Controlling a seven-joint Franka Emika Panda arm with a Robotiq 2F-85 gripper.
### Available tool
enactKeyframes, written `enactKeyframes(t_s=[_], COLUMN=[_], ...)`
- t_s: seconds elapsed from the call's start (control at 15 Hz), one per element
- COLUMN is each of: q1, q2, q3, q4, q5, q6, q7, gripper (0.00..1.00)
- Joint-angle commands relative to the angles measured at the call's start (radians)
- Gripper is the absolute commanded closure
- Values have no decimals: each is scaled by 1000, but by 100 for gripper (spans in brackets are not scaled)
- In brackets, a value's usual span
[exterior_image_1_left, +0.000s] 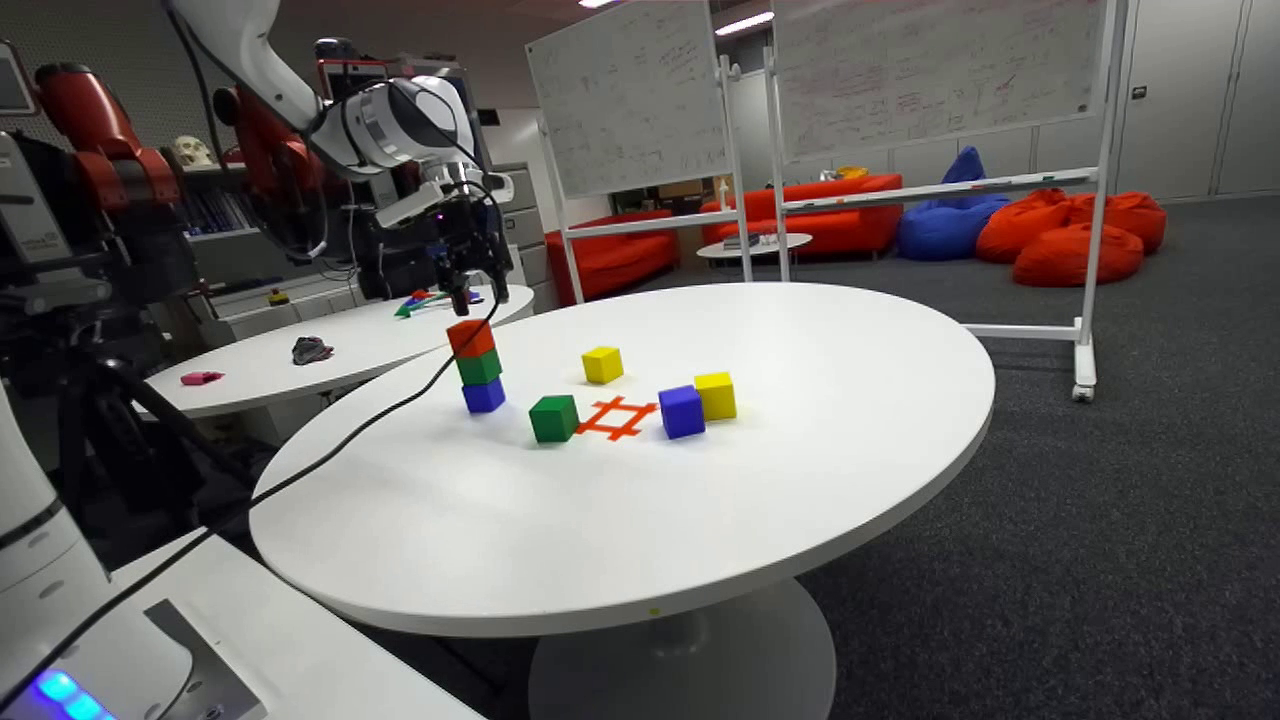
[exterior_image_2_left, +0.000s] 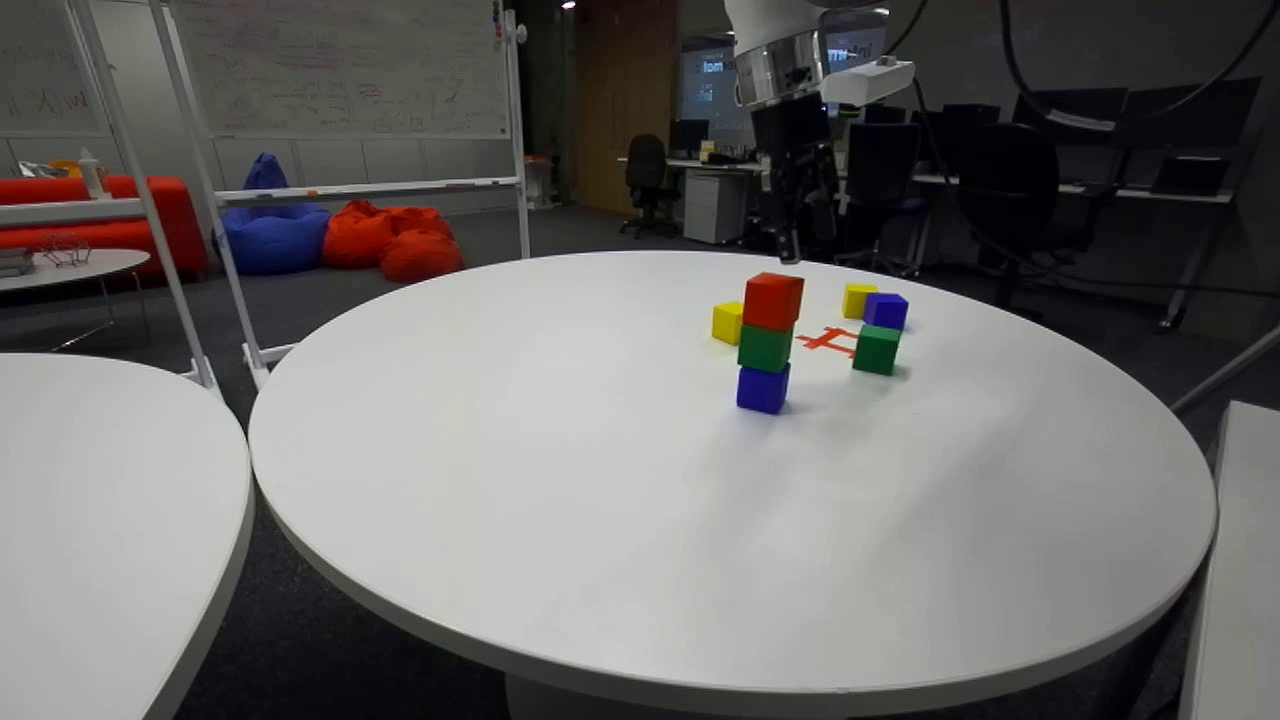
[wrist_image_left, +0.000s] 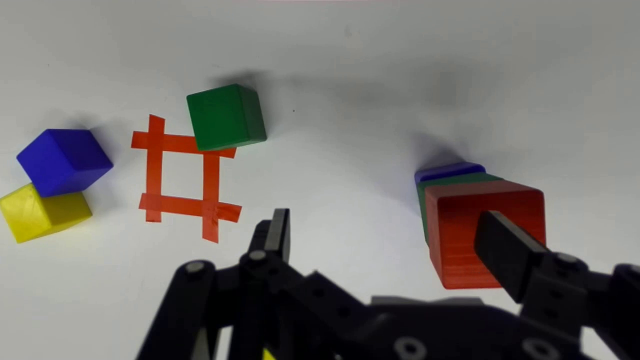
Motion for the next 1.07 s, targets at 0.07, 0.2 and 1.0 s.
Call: enactKeyframes(t_s=[0.07,0.2,1.0], q1=[8,8,18], q2=[18,21,-19], q3=[5,4,27], q4=[9,10,-20], q5=[0,0,-1], q6=[-12,-12,-7], q7=[1,1,-16], gripper=[0,0,0])
